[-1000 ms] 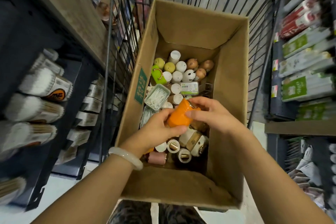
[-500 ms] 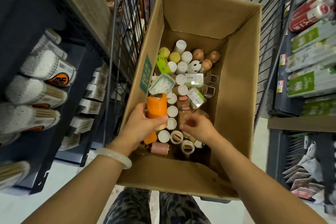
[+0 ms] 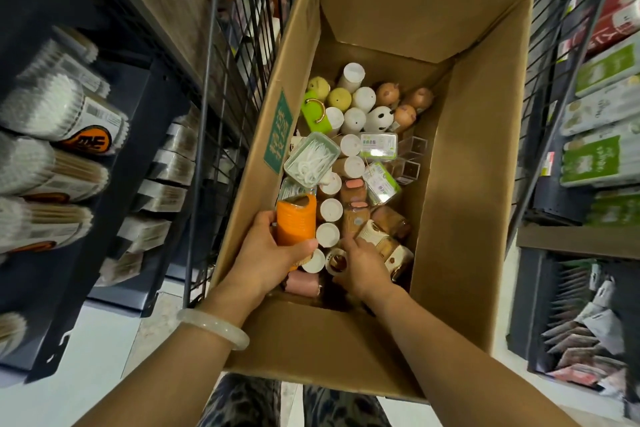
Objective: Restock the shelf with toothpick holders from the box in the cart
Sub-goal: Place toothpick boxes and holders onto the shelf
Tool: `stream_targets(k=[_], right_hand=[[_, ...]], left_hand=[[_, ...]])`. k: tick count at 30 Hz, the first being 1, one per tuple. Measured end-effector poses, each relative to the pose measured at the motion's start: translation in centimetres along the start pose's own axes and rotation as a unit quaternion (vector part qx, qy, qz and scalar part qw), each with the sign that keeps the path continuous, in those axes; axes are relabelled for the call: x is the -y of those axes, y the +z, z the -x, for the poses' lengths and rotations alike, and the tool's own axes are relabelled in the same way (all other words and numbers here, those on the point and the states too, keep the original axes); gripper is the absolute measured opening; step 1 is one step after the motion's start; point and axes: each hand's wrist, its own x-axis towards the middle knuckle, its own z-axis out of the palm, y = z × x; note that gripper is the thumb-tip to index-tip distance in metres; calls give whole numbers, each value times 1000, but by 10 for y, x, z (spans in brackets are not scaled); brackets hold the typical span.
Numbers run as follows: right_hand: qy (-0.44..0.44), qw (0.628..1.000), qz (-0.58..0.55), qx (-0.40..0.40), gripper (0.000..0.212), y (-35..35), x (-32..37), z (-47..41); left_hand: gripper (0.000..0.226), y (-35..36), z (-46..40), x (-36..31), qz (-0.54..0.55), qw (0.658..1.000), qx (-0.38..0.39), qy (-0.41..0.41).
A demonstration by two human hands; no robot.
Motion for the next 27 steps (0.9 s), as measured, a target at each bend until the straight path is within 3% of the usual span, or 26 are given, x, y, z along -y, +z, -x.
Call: stream_targets(k=[5, 15, 20, 27], right_hand=[[6, 999, 49, 6, 74, 14, -1, -12], [-13, 997, 67, -21, 53, 17, -3, -18], [-11, 992, -123, 12, 56, -25, -1, 1], [-50, 917, -395, -24, 47, -93, 1, 46]], left_hand=[[71, 0, 1, 2, -35, 999, -9, -13], [68, 1, 6, 0, -40, 999, -6, -6], [69, 2, 10, 1, -37, 999, -10, -16], [59, 1, 22, -8, -22, 1000, 12, -11]])
